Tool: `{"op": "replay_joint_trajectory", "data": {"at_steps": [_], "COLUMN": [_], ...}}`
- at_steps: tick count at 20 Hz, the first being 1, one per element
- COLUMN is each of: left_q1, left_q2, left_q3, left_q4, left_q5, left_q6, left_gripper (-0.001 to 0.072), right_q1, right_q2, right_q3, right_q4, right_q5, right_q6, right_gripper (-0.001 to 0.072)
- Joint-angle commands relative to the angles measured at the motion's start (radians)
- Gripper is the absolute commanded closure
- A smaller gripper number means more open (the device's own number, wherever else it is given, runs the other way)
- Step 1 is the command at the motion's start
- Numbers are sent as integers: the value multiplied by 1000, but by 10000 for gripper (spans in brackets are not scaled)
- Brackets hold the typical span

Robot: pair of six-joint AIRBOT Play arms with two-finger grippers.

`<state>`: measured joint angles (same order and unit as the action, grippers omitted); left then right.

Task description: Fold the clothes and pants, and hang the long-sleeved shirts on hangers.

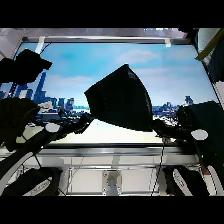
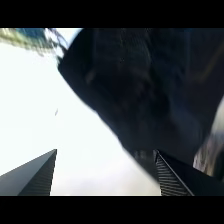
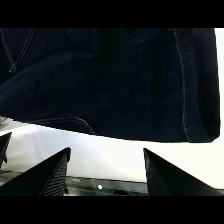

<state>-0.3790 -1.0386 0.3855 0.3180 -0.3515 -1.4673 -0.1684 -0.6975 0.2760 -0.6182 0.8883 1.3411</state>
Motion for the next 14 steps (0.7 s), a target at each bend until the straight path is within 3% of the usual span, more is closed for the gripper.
{"op": "replay_joint_trajectory", "data": {"at_steps": [1, 4, 7, 9, 10, 13, 14], "left_q1": [-60, -63, -66, -66, -66, -66, -66], "left_q2": [-100, -193, -253, -266, -267, -266, -266], "left_q3": [30, 101, 151, 172, 177, 180, 180], "left_q4": [-159, -162, -162, -162, -162, -161, -161], "left_q5": [162, 161, 161, 161, 162, 161, 161], "left_q6": [-11, -9, -9, -8, -6, 21, 21], "left_gripper": [13, 15, 231, 236, 275, 669, 673], "right_q1": [1, 1, 1, 1, 1, 1, 1], "right_q2": [-14, -14, -14, -14, -14, -14, -14], "right_q3": [-18, -18, -18, -18, -18, -18, -18], "right_q4": [18, 19, 16, 12, 11, 10, 10], "right_q5": [-14, -43, -42, -43, -43, -42, -43], "right_q6": [21, 20, 19, 19, 19, 19, 19], "right_gripper": [198, 199, 199, 199, 199, 199, 199]}}
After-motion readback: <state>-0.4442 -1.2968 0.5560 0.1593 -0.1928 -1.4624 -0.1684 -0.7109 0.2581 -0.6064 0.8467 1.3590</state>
